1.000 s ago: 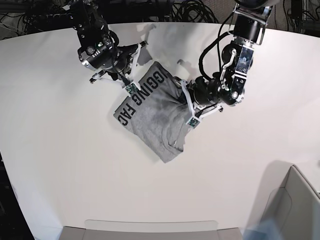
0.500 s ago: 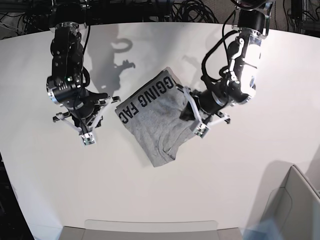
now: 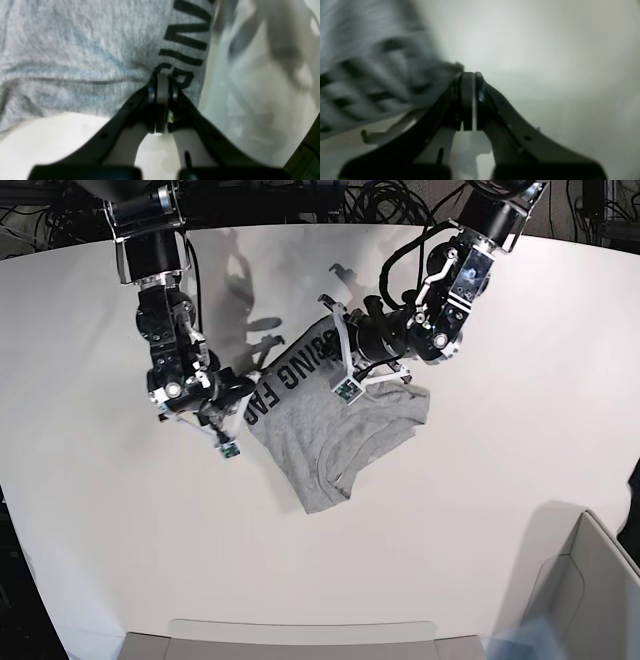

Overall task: Fold the T-shirt properly
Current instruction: 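Grasp the folded bundle with both grippers and flatten it, then slide the folded bundle with the left gripper away from the right gripper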

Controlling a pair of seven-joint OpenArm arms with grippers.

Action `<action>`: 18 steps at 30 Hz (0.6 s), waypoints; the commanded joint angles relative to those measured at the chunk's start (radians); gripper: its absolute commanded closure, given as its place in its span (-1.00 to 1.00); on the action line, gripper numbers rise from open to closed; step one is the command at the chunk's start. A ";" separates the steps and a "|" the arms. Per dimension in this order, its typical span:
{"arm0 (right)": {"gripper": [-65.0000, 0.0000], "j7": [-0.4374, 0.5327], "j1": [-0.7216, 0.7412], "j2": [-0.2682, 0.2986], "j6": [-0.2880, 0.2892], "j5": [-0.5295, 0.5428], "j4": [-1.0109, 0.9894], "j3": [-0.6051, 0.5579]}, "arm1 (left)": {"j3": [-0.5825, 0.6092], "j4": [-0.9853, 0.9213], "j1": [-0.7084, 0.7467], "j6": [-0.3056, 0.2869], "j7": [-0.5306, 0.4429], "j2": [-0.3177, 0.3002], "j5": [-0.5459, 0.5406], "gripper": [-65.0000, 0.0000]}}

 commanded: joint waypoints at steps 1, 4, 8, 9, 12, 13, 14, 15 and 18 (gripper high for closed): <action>0.96 0.009 0.003 0.003 0.003 0.004 0.035 -0.010 | -0.045 0.011 -0.007 0.007 0.001 -0.030 0.010 1.00; 0.96 0.009 -0.048 -0.043 0.003 -0.001 0.090 -0.024 | -0.145 0.011 -0.001 0.007 0.002 -0.052 0.010 1.00; 0.96 0.009 -0.102 -0.074 0.003 -0.001 0.155 -0.028 | -0.263 0.015 0.022 0.007 0.002 -0.084 0.008 1.00; 0.96 0.009 -0.109 -0.074 0.003 -0.001 0.167 -0.028 | -0.289 0.032 0.025 0.007 0.009 -0.085 0.006 1.00; 0.96 0.009 -0.137 -0.065 0.001 -0.002 0.233 -0.004 | -0.350 0.119 0.028 0.007 0.055 -0.079 0.006 1.00; 0.96 0.009 -0.155 -0.065 -0.006 -0.002 0.273 0.030 | -0.364 0.167 0.033 0.007 0.065 -0.067 0.005 1.00; 0.96 0.009 -0.175 -0.059 -0.022 -0.002 0.314 0.076 | -0.376 0.213 0.043 0.007 0.068 -0.047 0.005 1.00; 0.96 0.009 -0.195 -0.054 -0.032 -0.002 0.359 0.125 | -0.389 0.256 0.048 0.007 0.070 -0.024 0.006 1.00; 0.96 0.009 -0.235 -0.049 -0.040 -0.002 0.454 0.242 | -0.387 0.319 0.043 0.007 0.074 0.048 0.006 1.00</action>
